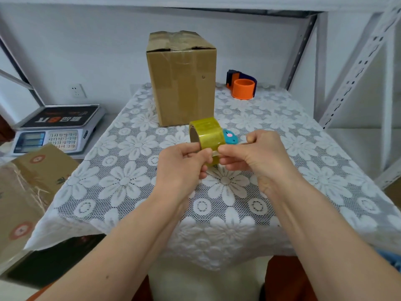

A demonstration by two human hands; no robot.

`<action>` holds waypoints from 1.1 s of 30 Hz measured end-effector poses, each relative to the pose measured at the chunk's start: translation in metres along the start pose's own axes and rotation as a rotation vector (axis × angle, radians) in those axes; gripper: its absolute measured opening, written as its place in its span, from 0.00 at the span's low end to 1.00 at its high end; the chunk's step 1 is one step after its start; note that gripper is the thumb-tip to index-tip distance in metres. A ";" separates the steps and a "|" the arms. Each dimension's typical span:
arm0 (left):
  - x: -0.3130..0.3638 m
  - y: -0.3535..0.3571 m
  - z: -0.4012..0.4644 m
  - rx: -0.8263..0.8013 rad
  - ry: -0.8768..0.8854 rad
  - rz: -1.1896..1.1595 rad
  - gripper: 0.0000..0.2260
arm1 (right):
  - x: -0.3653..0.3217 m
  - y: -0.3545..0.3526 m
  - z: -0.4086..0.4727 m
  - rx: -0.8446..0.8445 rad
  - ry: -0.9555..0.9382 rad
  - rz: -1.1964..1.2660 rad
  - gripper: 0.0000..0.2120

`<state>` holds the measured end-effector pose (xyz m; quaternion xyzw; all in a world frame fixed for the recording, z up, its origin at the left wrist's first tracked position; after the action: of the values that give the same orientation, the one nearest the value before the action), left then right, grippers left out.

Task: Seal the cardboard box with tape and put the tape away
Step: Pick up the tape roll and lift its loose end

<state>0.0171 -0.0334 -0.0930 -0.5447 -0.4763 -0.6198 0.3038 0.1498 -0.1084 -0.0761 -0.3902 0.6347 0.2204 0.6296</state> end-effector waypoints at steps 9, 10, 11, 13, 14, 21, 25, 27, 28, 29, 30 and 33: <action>-0.008 -0.014 0.010 0.044 -0.116 -0.114 0.04 | 0.000 -0.004 0.004 -0.036 0.037 0.065 0.12; -0.008 -0.015 0.010 0.048 -0.127 -0.138 0.03 | -0.002 -0.011 0.007 0.019 -0.007 -0.048 0.10; -0.008 -0.016 0.011 0.050 -0.139 -0.162 0.02 | -0.005 -0.016 0.008 0.054 -0.059 -0.167 0.08; -0.008 -0.016 0.011 0.040 -0.159 -0.193 0.02 | -0.007 -0.007 0.007 0.000 -0.137 -0.311 0.12; -0.008 -0.015 0.011 0.028 -0.167 -0.196 0.01 | -0.006 0.002 0.005 -0.063 -0.160 -0.330 0.14; 0.000 -0.016 0.013 -0.010 -0.130 -0.092 0.05 | -0.008 0.017 0.005 -0.107 -0.213 -0.164 0.10; 0.004 -0.017 0.013 -0.032 -0.105 -0.040 0.16 | -0.008 0.014 0.007 -0.081 -0.225 -0.110 0.08; 0.004 -0.015 0.011 -0.052 -0.111 -0.060 0.15 | -0.006 0.013 0.007 -0.082 -0.215 -0.076 0.07; 0.004 -0.014 0.011 -0.056 -0.113 -0.070 0.13 | -0.005 0.012 0.007 -0.079 -0.211 -0.062 0.07; 0.004 -0.013 0.011 -0.058 -0.112 -0.077 0.10 | -0.003 0.011 0.007 -0.075 -0.207 -0.053 0.07; 0.004 -0.012 0.011 -0.058 -0.113 -0.082 0.08 | -0.003 0.010 0.007 -0.071 -0.202 -0.045 0.07; 0.003 -0.008 0.011 -0.090 -0.129 -0.107 0.14 | 0.000 0.008 0.008 -0.063 -0.172 -0.005 0.06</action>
<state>0.0134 -0.0200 -0.0924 -0.5705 -0.4949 -0.6195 0.2139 0.1483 -0.0977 -0.0788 -0.3909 0.5702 0.2713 0.6696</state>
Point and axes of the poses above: each hand's wrist, its own z-axis towards the middle knuckle, its own y-axis out of the palm, x = y × z, the point moved 8 cm from there along z, towards the middle knuckle, and after that the axes turned 12 degrees about -z, right-handed, at the moved point
